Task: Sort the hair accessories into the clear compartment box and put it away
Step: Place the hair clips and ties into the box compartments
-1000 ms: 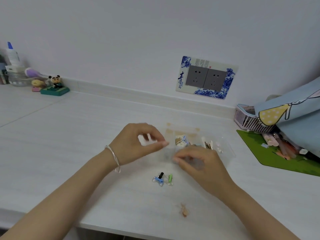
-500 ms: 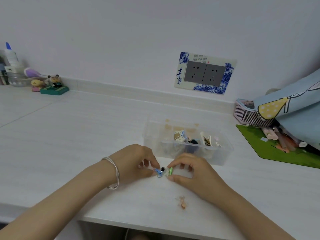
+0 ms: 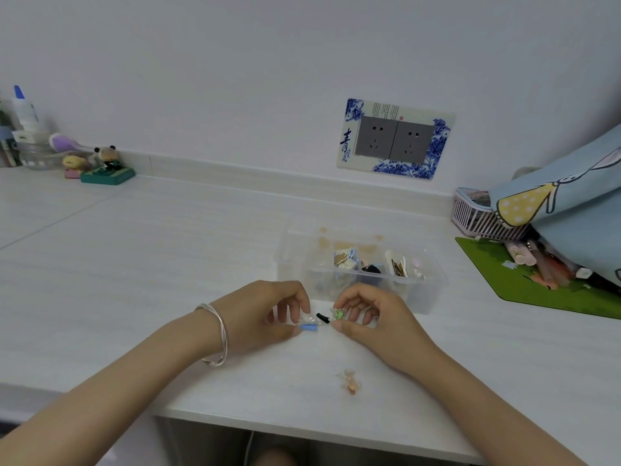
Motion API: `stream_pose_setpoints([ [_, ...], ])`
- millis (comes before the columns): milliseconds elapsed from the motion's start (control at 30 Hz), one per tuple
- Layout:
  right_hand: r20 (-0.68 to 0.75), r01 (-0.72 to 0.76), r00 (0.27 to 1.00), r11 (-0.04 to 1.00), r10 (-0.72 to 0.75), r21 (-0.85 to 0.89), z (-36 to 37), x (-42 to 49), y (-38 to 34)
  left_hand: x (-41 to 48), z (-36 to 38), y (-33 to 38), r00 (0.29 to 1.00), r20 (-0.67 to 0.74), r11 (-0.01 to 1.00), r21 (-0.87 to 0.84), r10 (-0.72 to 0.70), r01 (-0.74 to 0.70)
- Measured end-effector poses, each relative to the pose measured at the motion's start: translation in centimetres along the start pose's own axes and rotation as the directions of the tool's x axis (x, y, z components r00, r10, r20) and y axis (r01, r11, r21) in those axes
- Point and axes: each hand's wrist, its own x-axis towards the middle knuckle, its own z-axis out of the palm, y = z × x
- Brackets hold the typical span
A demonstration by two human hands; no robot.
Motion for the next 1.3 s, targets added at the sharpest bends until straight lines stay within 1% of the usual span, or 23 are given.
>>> stream_pose_setpoints([
  [133, 0.005, -0.002, 1.000, 1.000, 0.002, 0.007, -0.1, 0.1, 0.1, 0.1, 0.1, -0.1, 1.000, 0.005, 0.999, 0.035, 0.014, -0.015],
  [333, 0.008, -0.004, 1.000, 1.000, 0.004, 0.005, 0.0, 0.1, 0.3, 0.3, 0.4, -0.3, 1.000, -0.001, 1.000, 0.006, 0.024, -0.024],
  [533, 0.013, 0.000, 1.000, 1.000, 0.000, 0.007, 0.0, 0.1, 0.4, 0.8, 0.4, 0.1, 0.997, -0.022, 0.997, 0.003, 0.071, -0.071],
  [600, 0.012, 0.000, 1.000, 1.000, 0.000, 0.011, 0.0, 0.0, 0.4, 1.1, -0.8, 0.9, 0.989, -0.090, 0.991, -0.062, 0.116, -0.122],
  [633, 0.008, -0.002, 1.000, 1.000, 0.002, 0.017, 0.0, 0.0, 0.4, 1.4, -1.6, 1.4, 0.978, -0.163, 0.984, -0.095, 0.132, -0.149],
  [700, 0.000, -0.011, 1.000, 0.999, 0.011, 0.030, 0.0, 0.0, 0.3, 2.3, -3.1, 2.2, 0.932, -0.341, 0.976, -0.124, 0.125, -0.177],
  [767, -0.008, -0.023, 1.000, 0.999, 0.023, 0.033, 0.0, 0.0, 0.3, 3.6, -3.8, 2.3, 0.888, -0.451, 0.985, -0.090, 0.090, -0.146],
  [833, -0.019, -0.029, 0.999, 0.999, 0.030, 0.040, 0.0, -0.1, 0.1, 4.8, -3.5, 1.7, 0.886, -0.459, 0.996, -0.027, 0.059, -0.080],
  [900, -0.033, -0.019, 0.999, 0.998, 0.021, 0.052, 0.0, -0.2, -0.1, 5.6, -2.9, 0.9, 0.907, -0.421, 1.000, 0.025, 0.027, -0.018],
  [967, -0.048, 0.003, 0.999, 0.998, 0.000, 0.070, -0.1, -0.2, -0.4, 5.9, -2.5, 0.4, 0.911, -0.412, 0.998, 0.051, 0.002, 0.021],
  [1133, -0.102, 0.069, 0.993, 0.996, -0.063, 0.055, -0.3, -0.5, -1.2, 5.1, -2.5, 0.0, 0.898, -0.440, 0.999, 0.039, 0.015, 0.003],
  [1233, -0.218, 0.155, 0.967, 0.984, -0.135, 0.082, -0.9, 0.0, -2.0, 3.7, -2.9, -0.3, 0.875, -0.484, 0.999, -0.016, 0.022, -0.034],
  [1300, -0.269, 0.179, 0.950, 0.982, -0.157, 0.060, -1.6, 1.3, -2.7, 2.9, -3.1, -0.8, 0.855, -0.519, 0.997, -0.066, 0.002, -0.043],
])
